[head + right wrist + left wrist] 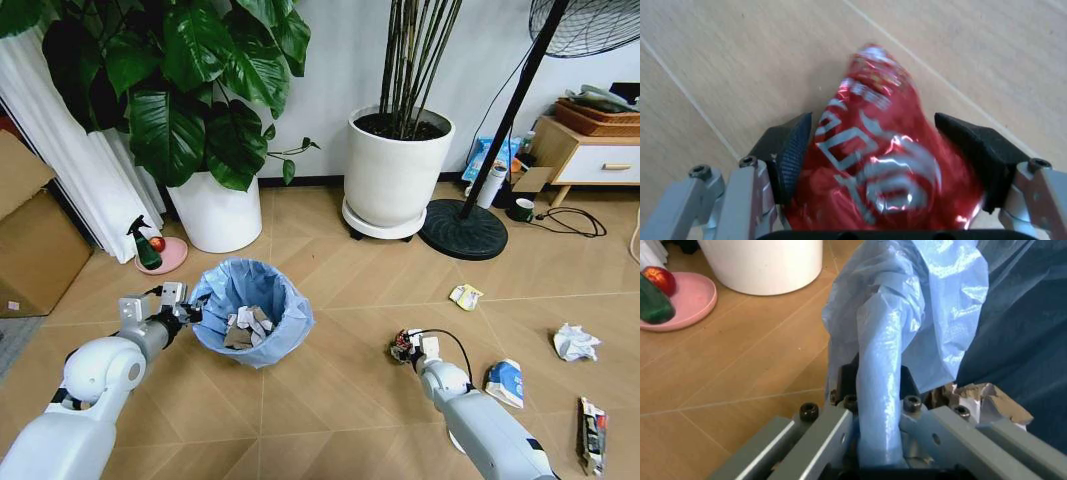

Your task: Pick up the trash bin and place the garbage on the floor into it.

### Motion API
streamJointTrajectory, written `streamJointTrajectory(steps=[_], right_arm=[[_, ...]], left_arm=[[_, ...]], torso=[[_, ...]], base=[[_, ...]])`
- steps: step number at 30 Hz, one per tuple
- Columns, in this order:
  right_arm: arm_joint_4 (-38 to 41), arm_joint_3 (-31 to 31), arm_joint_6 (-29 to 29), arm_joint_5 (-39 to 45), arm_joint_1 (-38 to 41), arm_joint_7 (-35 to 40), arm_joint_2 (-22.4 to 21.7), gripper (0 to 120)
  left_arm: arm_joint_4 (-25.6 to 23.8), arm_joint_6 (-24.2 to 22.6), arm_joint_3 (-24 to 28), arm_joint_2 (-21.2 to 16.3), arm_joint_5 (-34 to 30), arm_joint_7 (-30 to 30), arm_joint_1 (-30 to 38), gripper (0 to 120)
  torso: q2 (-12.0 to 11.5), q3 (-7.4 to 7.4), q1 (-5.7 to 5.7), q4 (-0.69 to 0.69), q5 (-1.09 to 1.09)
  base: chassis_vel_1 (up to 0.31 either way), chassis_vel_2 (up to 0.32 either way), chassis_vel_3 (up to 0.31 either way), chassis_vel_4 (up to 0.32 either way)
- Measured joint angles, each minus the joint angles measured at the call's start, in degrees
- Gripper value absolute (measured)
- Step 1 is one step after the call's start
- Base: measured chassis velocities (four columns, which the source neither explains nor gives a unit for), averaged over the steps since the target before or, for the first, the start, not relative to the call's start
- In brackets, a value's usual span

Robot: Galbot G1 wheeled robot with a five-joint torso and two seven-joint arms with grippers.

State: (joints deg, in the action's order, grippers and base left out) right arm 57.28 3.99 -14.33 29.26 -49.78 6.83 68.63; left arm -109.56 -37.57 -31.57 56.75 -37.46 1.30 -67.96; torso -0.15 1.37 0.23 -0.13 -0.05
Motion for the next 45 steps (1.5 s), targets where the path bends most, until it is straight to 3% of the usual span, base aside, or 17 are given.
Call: streamJointTrajectory(steps=[7, 10, 25, 39, 45], right_arm=[[-1.9, 0.0, 0.9, 0.0, 0.9, 0.0, 1.1, 59], [-2.6, 0.0, 1.4, 0.0, 1.1, 0.0, 1.4, 44], [-1.2, 0.0, 2.1, -0.2, 0.5, 0.4, 1.5, 44], [16.3, -1.7, 1.3, 2.7, 4.9, -0.1, -3.6, 44], [28.5, -4.3, -1.1, 8.4, 9.9, -2.2, -7.9, 44]], left_arm=[[0.1, 0.0, 0.3, 0.1, 0.0, -0.1, 0.1, 0], [0.1, 0.0, 0.3, 0.1, 0.0, -0.1, 0.1, 0], [-0.2, 0.1, 0.3, 0.1, 0.1, -0.2, -0.3, 0], [-0.8, 0.0, 0.5, 0.4, 0.6, -0.3, -1.1, 0], [-0.9, -0.2, 0.8, 0.1, 0.8, -0.3, -1.4, 0]], torso=[[0.0, 0.00, 0.00, 0.00, 0.01], [0.0, 0.00, 0.00, 0.00, -0.01], [0.0, 0.01, 0.00, -0.01, 0.04], [0.0, 0.01, 0.01, 0.00, 0.01], [0.0, 0.00, 0.01, 0.00, -0.04]], base=[[0.000, 0.000, 0.000, 0.000], [0.000, 0.000, 0.000, 0.000], [0.000, 0.000, 0.000, 0.000], [0.000, 0.000, 0.000, 0.000], [0.000, 0.000, 0.000, 0.000]])
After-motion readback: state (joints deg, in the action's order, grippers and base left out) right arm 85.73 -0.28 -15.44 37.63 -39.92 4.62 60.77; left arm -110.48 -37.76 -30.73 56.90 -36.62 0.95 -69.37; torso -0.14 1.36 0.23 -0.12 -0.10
